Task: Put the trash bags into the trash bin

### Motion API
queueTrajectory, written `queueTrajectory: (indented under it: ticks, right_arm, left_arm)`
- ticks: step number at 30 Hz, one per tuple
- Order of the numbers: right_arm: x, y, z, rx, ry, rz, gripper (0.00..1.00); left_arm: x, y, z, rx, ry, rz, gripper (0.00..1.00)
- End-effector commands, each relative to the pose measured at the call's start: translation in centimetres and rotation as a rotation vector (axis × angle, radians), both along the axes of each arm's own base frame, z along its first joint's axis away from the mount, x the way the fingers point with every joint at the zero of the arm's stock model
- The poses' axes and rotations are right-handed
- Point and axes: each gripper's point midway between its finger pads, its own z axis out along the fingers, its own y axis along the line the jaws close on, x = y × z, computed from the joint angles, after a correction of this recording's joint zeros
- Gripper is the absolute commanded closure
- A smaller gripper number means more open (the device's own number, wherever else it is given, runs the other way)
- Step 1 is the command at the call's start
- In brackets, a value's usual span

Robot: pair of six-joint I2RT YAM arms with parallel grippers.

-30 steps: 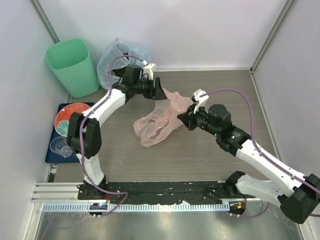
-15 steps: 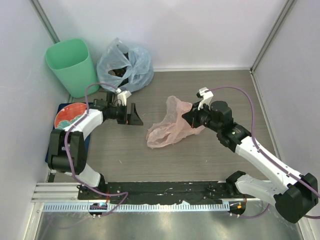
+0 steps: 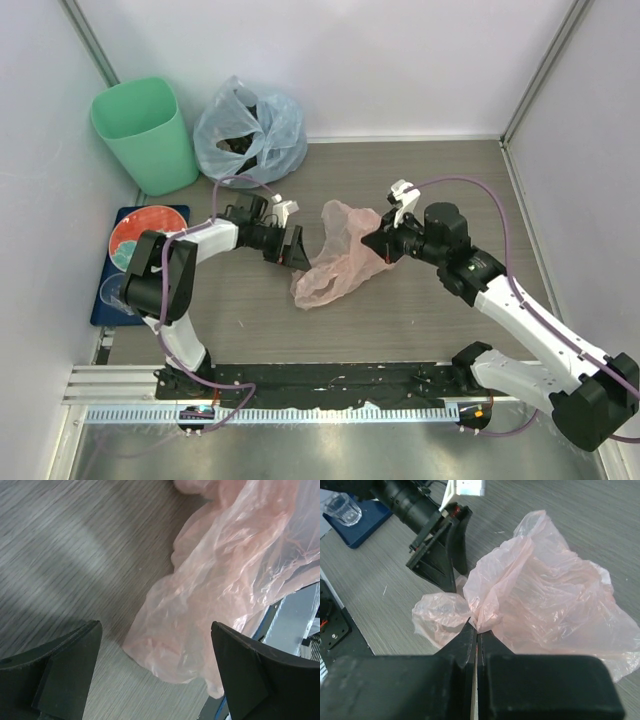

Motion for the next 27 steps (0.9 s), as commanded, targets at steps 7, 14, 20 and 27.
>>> queueTrajectory:
  ticks: [7,14,20,27]
  right_arm:
    - [0.2,0.6,8.3,0.090,-0.200,0.044,0.99]
    - [1.2,-0.3,9.8,0.079,-0.237,-0.024,0.99]
    - [1.7,-1.1,10.3,0.062,-0.256,-0.076,0.99]
    - [2.1,-1.1,10.8,0.093,-0.246,-0.099,0.99]
  left_arm:
    - [0.9,-1.6,-0.3,-0.069,-0.025,0.030,0.19]
    - [-1.5,-2.1,1.7,-0.175,-0.019,-0.006,0.14]
    - [-3.5,-1.8,2.3,-0.207,0.011,-0.003,0.12]
    - [-2.7,-2.4,2.3,-0.239,0.021,0.041,0.10]
